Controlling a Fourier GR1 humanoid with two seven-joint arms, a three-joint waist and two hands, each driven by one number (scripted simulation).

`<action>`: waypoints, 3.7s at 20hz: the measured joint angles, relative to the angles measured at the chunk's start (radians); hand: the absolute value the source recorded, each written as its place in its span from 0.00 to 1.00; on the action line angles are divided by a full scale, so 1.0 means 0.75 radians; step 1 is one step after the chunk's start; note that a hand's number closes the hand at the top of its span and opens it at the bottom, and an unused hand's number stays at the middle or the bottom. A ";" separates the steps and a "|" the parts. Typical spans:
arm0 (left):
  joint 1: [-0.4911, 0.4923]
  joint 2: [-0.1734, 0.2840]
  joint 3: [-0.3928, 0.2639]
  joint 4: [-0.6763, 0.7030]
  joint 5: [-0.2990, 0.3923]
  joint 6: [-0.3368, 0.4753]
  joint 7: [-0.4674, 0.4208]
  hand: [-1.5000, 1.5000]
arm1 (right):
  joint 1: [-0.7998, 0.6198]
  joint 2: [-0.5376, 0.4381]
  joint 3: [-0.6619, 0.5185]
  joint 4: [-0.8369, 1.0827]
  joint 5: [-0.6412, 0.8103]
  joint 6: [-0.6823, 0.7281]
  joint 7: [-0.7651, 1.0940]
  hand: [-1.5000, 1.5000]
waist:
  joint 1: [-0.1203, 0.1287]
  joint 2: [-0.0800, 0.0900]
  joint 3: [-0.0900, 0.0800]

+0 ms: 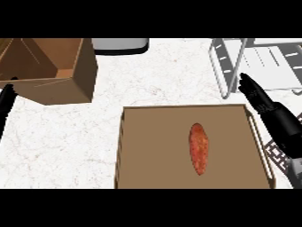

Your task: Pick the sweet potato from the tray and place it in the tiered basket

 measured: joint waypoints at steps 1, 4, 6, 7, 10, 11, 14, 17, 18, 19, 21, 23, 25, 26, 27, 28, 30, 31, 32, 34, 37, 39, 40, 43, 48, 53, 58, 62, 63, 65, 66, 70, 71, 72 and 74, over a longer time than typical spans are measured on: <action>0.005 -0.022 -0.004 -0.018 -0.010 0.020 -0.001 0.50 | -0.005 0.009 -0.024 0.015 -0.032 0.021 -0.018 1.00 | 0.003 0.002 -0.001; -0.016 -0.081 0.005 -0.080 0.012 0.062 0.017 0.50 | -0.027 0.074 -0.123 0.048 -0.227 0.097 -0.101 1.00 | 0.007 0.006 0.001; -0.040 -0.144 0.004 -0.120 0.028 0.105 0.024 0.50 | -0.054 0.143 -0.188 0.061 -0.387 0.144 -0.145 1.00 | 0.002 0.009 0.006; -0.038 -0.151 0.014 -0.127 0.038 0.111 0.023 0.50 | -0.048 0.211 -0.240 0.066 -0.456 0.097 -0.174 1.00 | -0.024 0.009 0.021; -0.079 -0.247 -0.019 -0.193 0.051 0.158 0.038 0.50 | -0.040 0.243 -0.283 0.189 -0.576 0.141 -0.131 0.00 | -0.011 0.016 0.019; -0.091 -0.263 -0.026 -0.208 0.059 0.159 0.046 0.50 | -0.036 0.282 -0.275 0.212 -0.655 0.189 -0.113 0.00 | -0.006 0.019 0.019; -0.105 -0.316 -0.059 -0.251 0.048 0.192 0.062 0.50 | -0.020 0.303 -0.285 0.266 -0.864 0.396 -0.067 0.00 | -0.003 0.016 0.018; -0.107 -0.352 -0.091 -0.296 0.028 0.227 0.102 0.50 | -0.007 0.221 -0.343 0.306 -1.014 0.633 -0.040 0.00 | -0.005 0.009 0.014; -0.105 -0.369 -0.110 -0.313 0.011 0.246 0.112 0.50 | 0.001 0.187 -0.365 0.322 -1.036 0.707 -0.042 0.00 | -0.006 0.006 0.013; -0.104 -0.378 -0.118 -0.324 0.005 0.253 0.119 0.50 | 0.010 0.148 -0.382 0.332 -1.053 0.774 -0.039 0.00 | -0.007 0.004 0.012; -0.097 -0.384 -0.123 -0.337 -0.003 0.262 0.127 0.50 | 0.009 0.045 -0.424 0.328 -1.026 0.880 -0.036 0.00 | -0.012 0.002 0.010; -0.082 -0.397 -0.138 -0.362 -0.016 0.278 0.134 0.50 | -0.001 -0.067 -0.462 0.296 -0.952 0.955 -0.033 0.00 | -0.020 -0.002 0.007; -0.066 -0.406 -0.149 -0.381 -0.024 0.286 0.135 0.50 | -0.016 -0.174 -0.494 0.250 -0.860 1.029 -0.033 0.00 | -0.026 -0.005 0.005; -0.057 -0.413 -0.157 -0.388 -0.030 0.292 0.131 0.50 | -0.029 -0.222 -0.508 0.215 -0.803 1.053 -0.033 0.00 | -0.029 -0.007 0.005; -0.052 -0.416 -0.163 -0.397 -0.034 0.292 0.132 0.50 | -0.046 -0.269 -0.523 0.183 -0.751 1.077 -0.033 0.00 | -0.029 -0.008 0.004; -0.054 -0.416 -0.167 -0.400 -0.038 0.293 0.139 0.50 | -0.070 -0.311 -0.535 0.145 -0.693 1.091 -0.029 0.00 | -0.029 -0.007 0.003; -0.059 -0.427 -0.178 -0.410 -0.045 0.300 0.154 0.50 | -0.105 -0.374 -0.545 0.055 -0.575 1.106 -0.021 0.00 | -0.031 -0.008 0.002; -0.053 -0.429 -0.185 -0.416 -0.050 0.302 0.154 0.50 | -0.117 -0.397 -0.546 0.009 -0.513 1.110 -0.017 0.00 | -0.029 -0.008 0.001; -0.055 -0.431 -0.188 -0.419 -0.055 0.304 0.160 0.50 | -0.132 -0.422 -0.546 -0.036 -0.459 1.110 -0.006 0.00 | -0.028 -0.008 0.001; -0.054 -0.435 -0.198 -0.432 -0.058 0.303 0.180 0.50 | -0.156 -0.459 -0.532 -0.125 -0.359 1.105 0.022 0.00 | -0.020 -0.007 0.000; -0.080 -0.444 -0.208 -0.429 -0.070 0.305 0.205 0.50 | -0.166 -0.474 -0.480 -0.247 -0.245 1.079 0.086 0.00 | -0.015 -0.005 -0.001; -0.071 -0.455 -0.219 -0.440 -0.077 0.308 0.212 0.50 | -0.169 -0.474 -0.441 -0.315 -0.196 1.053 0.143 0.00 | -0.008 -0.005 -0.002; -0.079 -0.457 -0.218 -0.439 -0.077 0.306 0.220 0.50 | -0.174 -0.474 -0.422 -0.340 -0.178 1.045 0.170 0.00 | -0.006 -0.004 -0.002; -0.085 -0.474 -0.225 -0.431 -0.094 0.311 0.211 0.50 | -0.175 -0.460 -0.361 -0.436 -0.155 1.008 0.270 0.00 | -0.004 -0.005 -0.002; -0.090 -0.494 -0.229 -0.429 -0.103 0.306 0.206 0.50 | -0.226 -0.450 -0.281 -0.532 -0.165 0.962 0.428 0.00 | 0.004 -0.004 -0.003; -0.109 -0.512 -0.231 -0.416 -0.118 0.304 0.200 0.50 | -0.244 -0.446 -0.186 -0.565 -0.123 0.979 0.530 0.00 | 0.008 -0.002 -0.002; -0.094 -0.509 -0.213 -0.409 -0.121 0.289 0.169 0.50 | -0.242 -0.451 -0.133 -0.589 -0.091 1.004 0.612 0.00 | 0.007 -0.003 -0.001; -0.088 -0.516 -0.206 -0.405 -0.132 0.292 0.164 0.50 | -0.214 -0.448 -0.107 -0.629 -0.046 1.014 0.657 0.00 | 0.002 -0.004 0.000; -0.087 -0.515 -0.202 -0.401 -0.130 0.285 0.154 0.50 | -0.211 -0.437 -0.096 -0.624 -0.011 1.014 0.656 0.00 | 0.005 -0.004 0.000; -0.105 -0.514 -0.193 -0.396 -0.131 0.282 0.172 0.50 | -0.212 -0.423 -0.088 -0.619 0.037 1.019 0.652 0.00 | 0.006 -0.002 0.001; -0.103 -0.511 -0.187 -0.397 -0.132 0.279 0.173 0.50 | -0.221 -0.413 -0.082 -0.612 0.061 1.018 0.655 0.00 | 0.009 -0.002 0.001; -0.115 -0.531 -0.187 -0.386 -0.151 0.293 0.177 0.50 | -0.226 -0.396 -0.056 -0.621 0.133 1.032 0.656 0.00 | 0.008 -0.002 0.002; -0.110 -0.521 -0.179 -0.390 -0.145 0.282 0.181 0.50 | -0.224 -0.389 -0.044 -0.625 0.157 1.032 0.659 0.00 | 0.010 -0.002 0.002; -0.104 -0.530 -0.187 -0.391 -0.153 0.285 0.172 0.50 | -0.230 -0.385 -0.043 -0.617 0.174 1.039 0.644 0.00 | 0.011 -0.002 0.003; -0.109 -0.527 -0.189 -0.406 -0.163 0.284 0.196 0.50 | -0.229 -0.373 -0.028 -0.615 0.222 1.052 0.612 0.00 | 0.013 -0.002 0.003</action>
